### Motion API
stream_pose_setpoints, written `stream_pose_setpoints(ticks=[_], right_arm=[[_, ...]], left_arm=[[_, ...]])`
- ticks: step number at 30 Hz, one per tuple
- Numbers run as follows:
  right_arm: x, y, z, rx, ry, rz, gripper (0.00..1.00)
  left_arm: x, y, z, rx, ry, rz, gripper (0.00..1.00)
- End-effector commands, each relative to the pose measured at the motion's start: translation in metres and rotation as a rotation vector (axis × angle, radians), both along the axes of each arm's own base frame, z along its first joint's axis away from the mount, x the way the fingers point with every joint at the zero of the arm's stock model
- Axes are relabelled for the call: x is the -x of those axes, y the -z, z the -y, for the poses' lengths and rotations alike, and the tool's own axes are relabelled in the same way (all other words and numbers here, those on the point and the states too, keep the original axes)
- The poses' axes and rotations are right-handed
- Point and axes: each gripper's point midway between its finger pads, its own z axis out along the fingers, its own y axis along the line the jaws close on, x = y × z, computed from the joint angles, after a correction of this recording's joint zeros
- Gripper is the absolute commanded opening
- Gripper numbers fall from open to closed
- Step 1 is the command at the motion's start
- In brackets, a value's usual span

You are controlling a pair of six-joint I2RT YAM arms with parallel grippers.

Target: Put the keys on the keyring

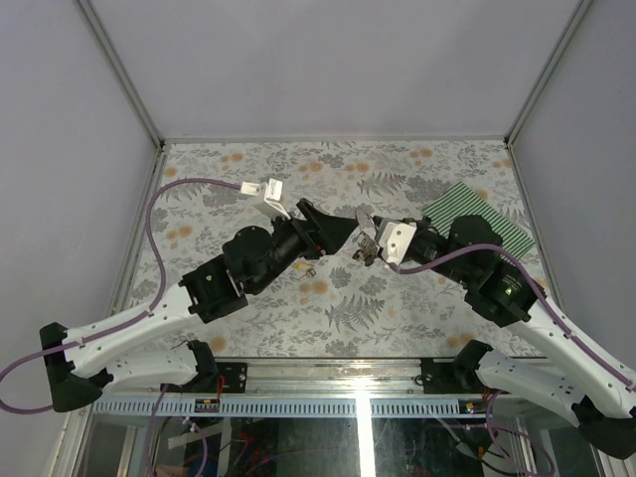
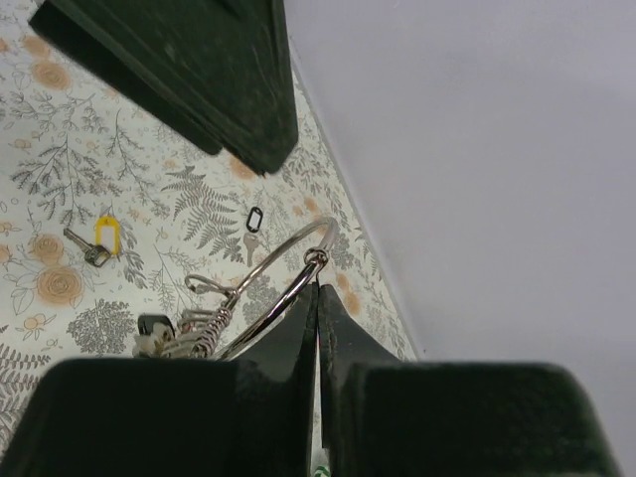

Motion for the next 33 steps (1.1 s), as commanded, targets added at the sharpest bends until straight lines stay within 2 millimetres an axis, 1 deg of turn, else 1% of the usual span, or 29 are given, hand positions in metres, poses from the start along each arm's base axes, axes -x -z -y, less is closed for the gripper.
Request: stream_pose_setpoints(ticks=[1,6,11,17,22,27,33], right_arm=[[-0.003,-0.032,-0.002,-0.088,0.001,0.079,0.0],[-0.005,-0.02,-0.005,-0.024,-0.017,0.104,0.0],[-0.005,-0.014,-0.008,0.022,-0.046,0.131,0.0],[-0.002,-0.012,-0.011,0.045,-0.077,0.15,0.0],[0.0,-0.009,-0.013,0.063,-0.096,0.155,0.0],[0.003,-0.003,-0.015,0.082,-0.118,0.156,0.0],[0.005,-0.003,-0.019,0.077,-0.132,0.156,0.0]], left_arm=[[-0.013,-0.027,0.01,0.23,-0.054,-0.102,0.73],[-0.016,-0.023,0.023,0.254,-0.052,-0.177,0.69],[-0.021,-0.015,0.029,0.264,-0.068,-0.218,0.63],[-0.024,-0.006,0.037,0.265,-0.067,-0.252,0.53],[-0.025,0.0,0.038,0.259,-0.076,-0.267,0.46],[-0.027,-0.001,0.035,0.261,-0.09,-0.263,0.41],[-0.028,0.0,0.035,0.264,-0.094,-0.266,0.35]])
